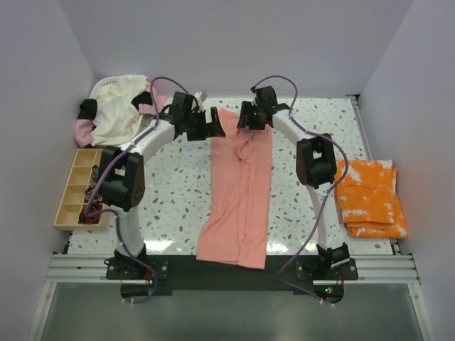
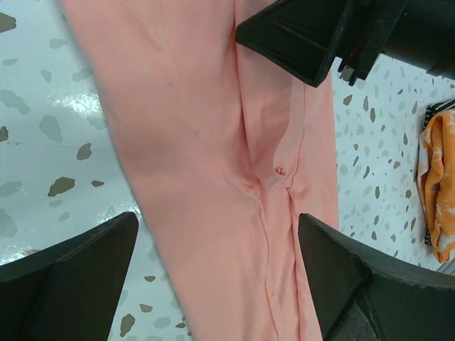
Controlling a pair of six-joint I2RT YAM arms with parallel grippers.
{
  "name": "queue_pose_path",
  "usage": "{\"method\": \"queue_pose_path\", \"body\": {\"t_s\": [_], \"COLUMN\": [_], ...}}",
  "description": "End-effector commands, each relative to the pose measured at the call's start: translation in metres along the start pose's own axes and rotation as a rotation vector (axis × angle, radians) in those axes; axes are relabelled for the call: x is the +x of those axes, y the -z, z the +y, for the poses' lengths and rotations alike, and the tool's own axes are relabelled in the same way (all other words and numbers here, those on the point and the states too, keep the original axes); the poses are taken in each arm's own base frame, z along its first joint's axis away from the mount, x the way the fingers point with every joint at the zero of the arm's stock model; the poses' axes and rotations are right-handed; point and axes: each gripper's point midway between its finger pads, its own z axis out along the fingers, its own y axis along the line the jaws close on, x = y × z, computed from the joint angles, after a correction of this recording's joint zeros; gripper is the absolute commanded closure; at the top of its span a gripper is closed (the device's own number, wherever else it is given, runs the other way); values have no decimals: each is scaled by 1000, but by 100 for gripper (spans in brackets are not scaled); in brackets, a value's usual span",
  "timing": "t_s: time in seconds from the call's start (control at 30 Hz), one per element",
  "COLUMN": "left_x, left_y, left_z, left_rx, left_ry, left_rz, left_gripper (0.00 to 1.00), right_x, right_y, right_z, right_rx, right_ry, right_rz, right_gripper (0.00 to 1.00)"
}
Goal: Fold and stack the t-shirts
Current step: Rotate the tshirt 90 degrees
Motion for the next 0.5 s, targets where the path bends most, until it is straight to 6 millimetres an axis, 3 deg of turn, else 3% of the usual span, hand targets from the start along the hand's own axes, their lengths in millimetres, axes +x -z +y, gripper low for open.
{"method": "queue_pose_path", "body": {"t_s": [0.0,0.47], "left_x": [-14,-10], "left_y": [14,11], "left_z": [-6,-3], "left_rx": [28,43], "left_ry": [-16,-3], "left_rz": [-43,-33], "left_gripper": [0,0], "right_x": [-17,-22], "right_y": [17,36], "right_z": [7,-32], "right_rx": [-12,98], "right_ry": [-26,-17], "right_rz": [-50,-81], "right_gripper": [39,37]}}
